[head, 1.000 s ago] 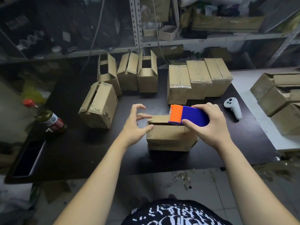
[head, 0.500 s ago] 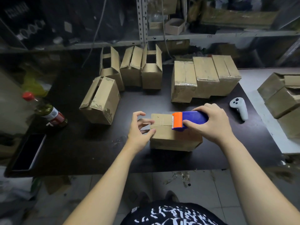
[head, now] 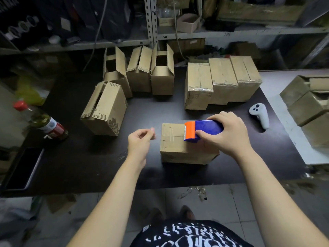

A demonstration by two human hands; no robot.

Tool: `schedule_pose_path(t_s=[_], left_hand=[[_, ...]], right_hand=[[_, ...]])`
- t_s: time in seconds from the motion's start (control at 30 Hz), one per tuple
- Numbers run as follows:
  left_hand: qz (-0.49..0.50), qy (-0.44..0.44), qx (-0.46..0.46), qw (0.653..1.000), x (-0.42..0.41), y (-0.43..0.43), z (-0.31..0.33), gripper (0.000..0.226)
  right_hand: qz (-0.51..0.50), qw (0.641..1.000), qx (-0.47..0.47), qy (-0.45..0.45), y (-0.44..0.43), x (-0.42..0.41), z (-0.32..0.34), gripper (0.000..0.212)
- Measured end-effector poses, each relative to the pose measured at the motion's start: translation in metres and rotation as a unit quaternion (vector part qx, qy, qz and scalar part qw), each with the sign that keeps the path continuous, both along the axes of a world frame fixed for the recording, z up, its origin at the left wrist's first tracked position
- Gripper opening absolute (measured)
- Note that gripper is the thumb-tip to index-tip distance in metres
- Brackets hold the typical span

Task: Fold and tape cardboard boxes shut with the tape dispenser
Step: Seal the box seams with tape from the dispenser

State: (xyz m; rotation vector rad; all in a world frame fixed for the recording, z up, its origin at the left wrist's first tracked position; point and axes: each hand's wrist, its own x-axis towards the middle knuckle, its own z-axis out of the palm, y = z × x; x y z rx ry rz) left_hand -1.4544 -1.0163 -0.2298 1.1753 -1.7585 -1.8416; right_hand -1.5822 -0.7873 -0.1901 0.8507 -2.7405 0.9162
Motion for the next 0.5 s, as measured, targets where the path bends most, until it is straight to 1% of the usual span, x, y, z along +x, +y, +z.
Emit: schedule_pose_path(t_s=[0.1, 0.17, 0.5], left_hand=[[-0.009, -0.022, -0.047, 0.999, -0.004, -0.008, 0.005, 0.02], [-0.013, -0.028, -0.05, 0.998, -0.006, -0.013, 0.005, 0.021], [0.0, -0.07, 0.042, 0.997, -0.008, -0.003, -0.039, 0.02]], right_hand=[[-0.004, 1.0, -0.011, -0.016, 0.001, -0.002, 0.001, 0.045], [-0.002, 1.0, -0.014, -0.02, 0.0, -0.002, 0.002, 0.045], [0.001, 1.0, 0.02, -0.013, -0.005, -0.002, 0.001, 0.052]])
